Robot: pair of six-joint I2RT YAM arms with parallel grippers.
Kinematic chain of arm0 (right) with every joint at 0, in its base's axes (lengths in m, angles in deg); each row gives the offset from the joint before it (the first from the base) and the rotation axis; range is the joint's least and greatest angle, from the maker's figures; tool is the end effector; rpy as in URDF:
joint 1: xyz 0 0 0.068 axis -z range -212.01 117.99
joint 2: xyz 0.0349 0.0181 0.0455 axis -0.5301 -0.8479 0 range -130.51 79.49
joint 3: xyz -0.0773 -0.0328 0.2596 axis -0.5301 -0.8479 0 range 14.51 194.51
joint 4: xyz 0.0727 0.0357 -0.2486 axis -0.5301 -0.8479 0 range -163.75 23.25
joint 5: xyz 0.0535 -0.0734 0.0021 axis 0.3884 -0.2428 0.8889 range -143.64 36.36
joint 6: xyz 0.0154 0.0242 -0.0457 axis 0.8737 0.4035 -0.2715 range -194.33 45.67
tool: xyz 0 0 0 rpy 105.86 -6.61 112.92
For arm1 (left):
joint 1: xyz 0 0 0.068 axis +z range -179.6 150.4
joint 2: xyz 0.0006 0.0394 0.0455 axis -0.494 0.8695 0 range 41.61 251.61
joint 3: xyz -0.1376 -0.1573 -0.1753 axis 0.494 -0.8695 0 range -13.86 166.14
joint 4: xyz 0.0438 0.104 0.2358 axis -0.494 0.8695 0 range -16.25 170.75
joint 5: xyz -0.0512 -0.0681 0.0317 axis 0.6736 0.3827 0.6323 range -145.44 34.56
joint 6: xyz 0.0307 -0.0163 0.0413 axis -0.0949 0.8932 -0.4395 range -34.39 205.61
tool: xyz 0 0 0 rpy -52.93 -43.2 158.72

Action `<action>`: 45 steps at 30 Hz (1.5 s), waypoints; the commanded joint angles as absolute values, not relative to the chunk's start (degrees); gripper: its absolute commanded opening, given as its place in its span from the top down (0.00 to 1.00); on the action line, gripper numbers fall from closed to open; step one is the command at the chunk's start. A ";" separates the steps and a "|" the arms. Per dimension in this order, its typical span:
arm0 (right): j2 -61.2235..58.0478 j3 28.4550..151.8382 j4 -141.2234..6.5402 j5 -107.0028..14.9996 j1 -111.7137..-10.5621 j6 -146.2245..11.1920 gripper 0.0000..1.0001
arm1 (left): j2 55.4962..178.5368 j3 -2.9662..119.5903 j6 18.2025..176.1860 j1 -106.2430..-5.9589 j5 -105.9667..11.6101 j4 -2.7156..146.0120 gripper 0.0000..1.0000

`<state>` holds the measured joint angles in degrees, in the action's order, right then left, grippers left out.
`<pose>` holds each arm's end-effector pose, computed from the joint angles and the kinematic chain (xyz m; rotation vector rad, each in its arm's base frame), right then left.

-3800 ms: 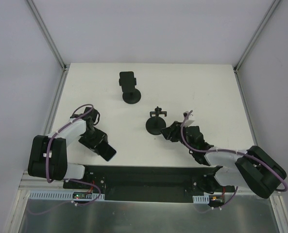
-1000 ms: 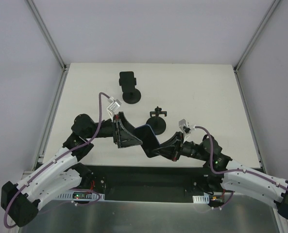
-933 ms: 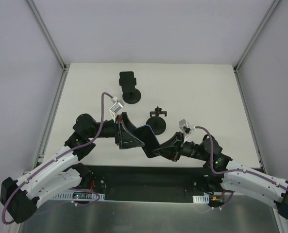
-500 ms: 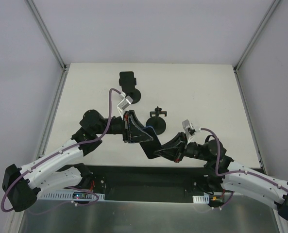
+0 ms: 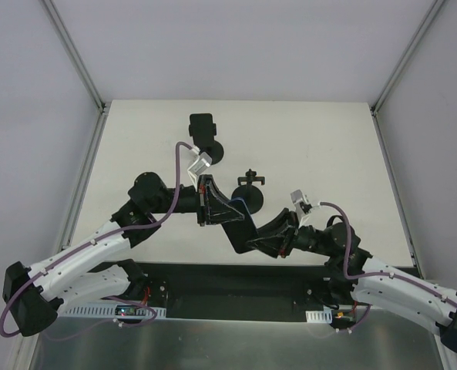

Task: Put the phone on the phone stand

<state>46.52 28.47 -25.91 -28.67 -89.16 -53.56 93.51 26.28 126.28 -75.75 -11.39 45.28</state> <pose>0.0679 0.1328 0.2735 -0.8062 1.0972 1.4249 0.1239 -0.1646 0.3586 0.8322 1.3703 -1.7151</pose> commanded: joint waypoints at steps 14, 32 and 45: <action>41.63 57.57 -93.20 -79.47 -88.09 -67.64 0.06 | 86.61 48.38 103.63 -76.45 -43.40 99.59 1.00; 20.09 57.49 -59.02 -83.34 -88.09 -81.62 0.55 | 88.28 42.84 100.30 -76.45 -38.04 91.34 1.00; 16.13 56.61 -55.51 -86.69 -87.91 -82.41 0.63 | 91.44 43.18 92.74 -76.45 -35.58 83.60 1.00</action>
<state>16.64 57.45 -60.99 -84.30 -88.17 -81.16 90.78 42.30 95.72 -76.12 -37.94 90.70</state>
